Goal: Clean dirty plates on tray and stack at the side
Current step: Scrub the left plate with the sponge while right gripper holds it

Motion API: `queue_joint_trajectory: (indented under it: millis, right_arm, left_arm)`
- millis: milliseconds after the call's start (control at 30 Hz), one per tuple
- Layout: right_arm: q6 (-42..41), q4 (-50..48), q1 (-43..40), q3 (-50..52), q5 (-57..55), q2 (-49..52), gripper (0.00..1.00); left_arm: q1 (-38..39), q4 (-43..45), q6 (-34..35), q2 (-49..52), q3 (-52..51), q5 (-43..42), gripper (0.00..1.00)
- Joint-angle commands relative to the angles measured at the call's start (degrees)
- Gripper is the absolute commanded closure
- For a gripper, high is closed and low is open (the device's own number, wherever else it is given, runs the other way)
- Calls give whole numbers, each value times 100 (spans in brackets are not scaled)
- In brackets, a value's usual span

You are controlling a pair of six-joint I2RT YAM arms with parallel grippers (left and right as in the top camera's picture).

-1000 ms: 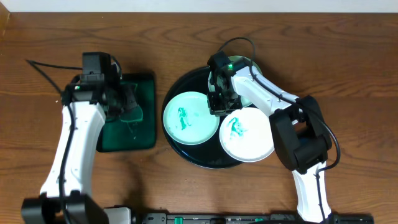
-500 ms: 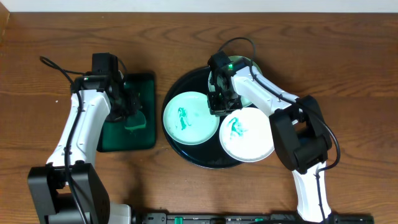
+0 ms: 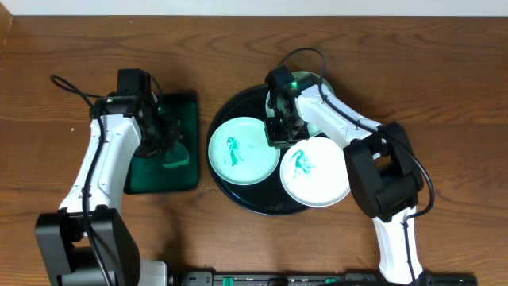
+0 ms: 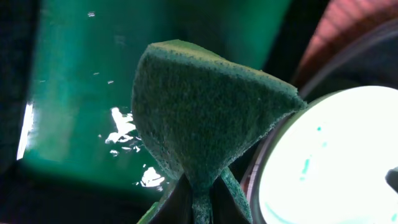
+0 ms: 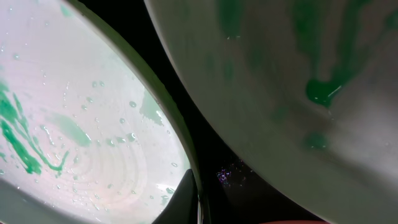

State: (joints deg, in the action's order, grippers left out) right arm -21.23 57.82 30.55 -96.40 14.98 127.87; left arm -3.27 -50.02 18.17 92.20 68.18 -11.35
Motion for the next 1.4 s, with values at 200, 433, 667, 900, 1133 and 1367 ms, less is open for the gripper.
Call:
queue_joint_trajectory:
  millis: [200,433,667,900,1133,1367]
  right_arm:
    - [72,63,52,57,160,256,99]
    - [72,94,52,57,160,256,99]
    - [74,153,52,57,160,256,99]
    - [120,153,52,57,155,256,99]
    - [160,155,52,57,157,256,99]
    - [157,157,52,57,160,256,99]
  left_arm:
    - [1119,492,24,17,83,-557,93]
    - [1655,1019,505,492,83,-555,93]
    - [1652,1202,614,1510,83,-555,93]
    - [1742,1316,485,2096,83,-1257,93]
    - [2273,1486,160,2100,85,-2555,93]
    - [2485,1596,229,2100,83,-2785,93]
